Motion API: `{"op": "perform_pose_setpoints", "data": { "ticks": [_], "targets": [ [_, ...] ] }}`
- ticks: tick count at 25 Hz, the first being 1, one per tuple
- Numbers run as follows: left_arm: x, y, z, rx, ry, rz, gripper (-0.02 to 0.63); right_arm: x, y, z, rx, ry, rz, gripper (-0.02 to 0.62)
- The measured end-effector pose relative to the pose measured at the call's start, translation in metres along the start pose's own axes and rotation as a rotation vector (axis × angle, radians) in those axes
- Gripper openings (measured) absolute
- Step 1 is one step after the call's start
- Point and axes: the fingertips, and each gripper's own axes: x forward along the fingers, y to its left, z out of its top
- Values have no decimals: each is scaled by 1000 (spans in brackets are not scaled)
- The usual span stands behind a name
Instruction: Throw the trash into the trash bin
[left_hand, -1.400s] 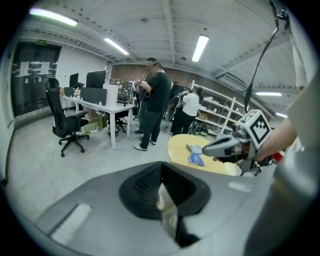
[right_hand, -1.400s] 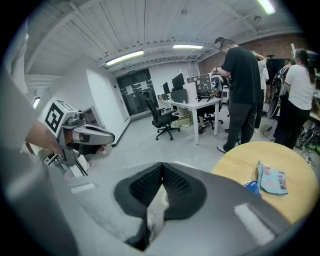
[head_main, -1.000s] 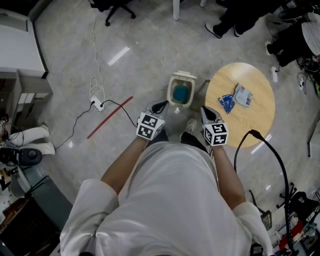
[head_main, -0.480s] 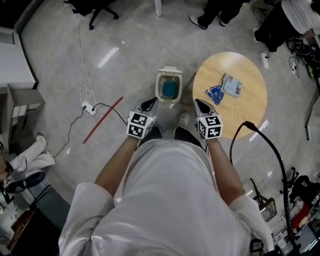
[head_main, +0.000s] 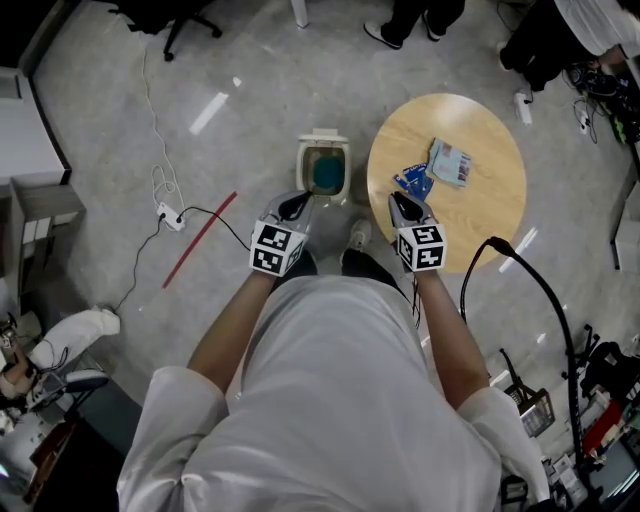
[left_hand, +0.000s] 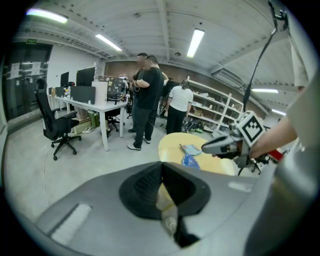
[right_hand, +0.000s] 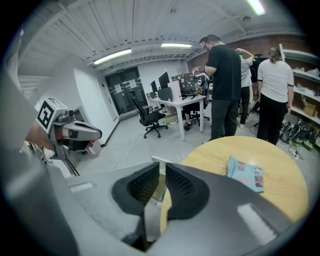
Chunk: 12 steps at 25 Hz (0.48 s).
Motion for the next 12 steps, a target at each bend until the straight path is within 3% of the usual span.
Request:
{"op": "perform_pose_setpoints", "data": {
  "ticks": [12],
  "targets": [
    [40, -31, 7, -27, 17, 21, 5, 4, -75, -31, -21, 93, -31, 95]
  ]
}}
